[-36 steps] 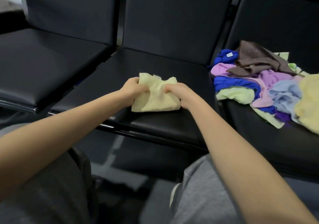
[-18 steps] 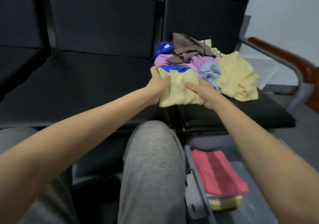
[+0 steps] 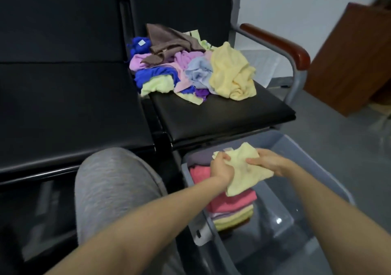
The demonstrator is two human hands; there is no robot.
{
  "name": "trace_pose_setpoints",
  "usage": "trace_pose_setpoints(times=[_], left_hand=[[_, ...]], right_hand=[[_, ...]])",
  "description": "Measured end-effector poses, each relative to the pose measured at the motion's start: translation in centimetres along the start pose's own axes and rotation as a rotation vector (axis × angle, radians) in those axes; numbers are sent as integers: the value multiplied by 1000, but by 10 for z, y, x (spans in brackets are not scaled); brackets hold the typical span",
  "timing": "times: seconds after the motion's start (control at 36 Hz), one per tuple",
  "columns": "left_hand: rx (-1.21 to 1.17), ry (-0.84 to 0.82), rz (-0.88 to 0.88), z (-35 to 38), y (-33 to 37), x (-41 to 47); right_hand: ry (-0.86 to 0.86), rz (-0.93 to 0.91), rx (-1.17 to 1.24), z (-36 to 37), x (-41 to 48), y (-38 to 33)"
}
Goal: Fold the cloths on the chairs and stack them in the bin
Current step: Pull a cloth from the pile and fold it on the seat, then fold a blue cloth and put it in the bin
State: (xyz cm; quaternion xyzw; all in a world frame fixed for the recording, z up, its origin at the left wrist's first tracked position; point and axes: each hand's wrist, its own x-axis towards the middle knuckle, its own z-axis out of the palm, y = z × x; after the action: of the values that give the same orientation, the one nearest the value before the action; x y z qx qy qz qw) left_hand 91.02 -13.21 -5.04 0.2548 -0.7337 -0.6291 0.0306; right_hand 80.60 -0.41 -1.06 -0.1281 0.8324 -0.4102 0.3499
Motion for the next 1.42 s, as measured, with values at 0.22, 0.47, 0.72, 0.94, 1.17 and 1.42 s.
trace_pose_setpoints(times=[0.22,0.47,0.72,0.94,1.17,1.42], left_hand=[[585,-163,-458,-21,-13,15],[642,-312,-87,-46,63,8],[323,-181,5,-131,129,45],[628,432,29,-218,101,118],[555,374,-21,-231,79,164],[35,289,363,-233,94,170]], right_hand=[[-55,122,-368,31,27,0],[-116,127,-583,34,36,-63],[-131,-196,-184,26,34,-151],[-31,-366,-348,58,69,-203],[-32,-390,-512,81,108,-237],[142,-437,-452,94,165,-274]])
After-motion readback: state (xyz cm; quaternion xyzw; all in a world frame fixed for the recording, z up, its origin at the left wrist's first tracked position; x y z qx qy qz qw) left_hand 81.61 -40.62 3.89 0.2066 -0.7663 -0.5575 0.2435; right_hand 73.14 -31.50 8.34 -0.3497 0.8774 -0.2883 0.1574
